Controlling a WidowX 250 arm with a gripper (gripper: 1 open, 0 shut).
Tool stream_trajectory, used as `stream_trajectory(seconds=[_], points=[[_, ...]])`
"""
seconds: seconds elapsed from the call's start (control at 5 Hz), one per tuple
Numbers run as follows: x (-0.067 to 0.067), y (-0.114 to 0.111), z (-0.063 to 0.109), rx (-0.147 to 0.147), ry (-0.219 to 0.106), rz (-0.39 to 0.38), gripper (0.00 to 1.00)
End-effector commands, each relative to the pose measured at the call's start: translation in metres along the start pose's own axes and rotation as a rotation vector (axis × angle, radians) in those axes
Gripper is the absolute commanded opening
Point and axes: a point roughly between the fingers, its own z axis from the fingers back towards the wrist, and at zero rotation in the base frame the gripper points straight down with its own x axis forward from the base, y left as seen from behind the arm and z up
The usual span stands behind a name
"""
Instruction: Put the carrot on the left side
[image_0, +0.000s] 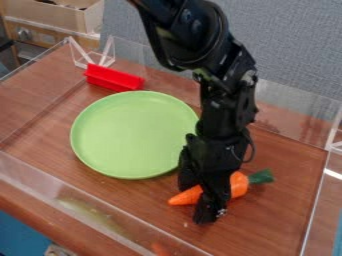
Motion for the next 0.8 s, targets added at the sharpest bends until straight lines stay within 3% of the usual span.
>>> stream_trajectory(seconds=[0.0,0.2,0.4,0.6], points=[[0.0112,0.0015,0.0082,0.016,-0.033,-0.018,0.00],[0.0180,0.0023,0.0099,0.016,-0.044,-0.038,1.00],[0.0131,0.0057,0.0095,0.020,-0.056,-0.071,1.00],[0.0088,0.0098,0.0097,0.024,-0.058,-0.111,0.00]])
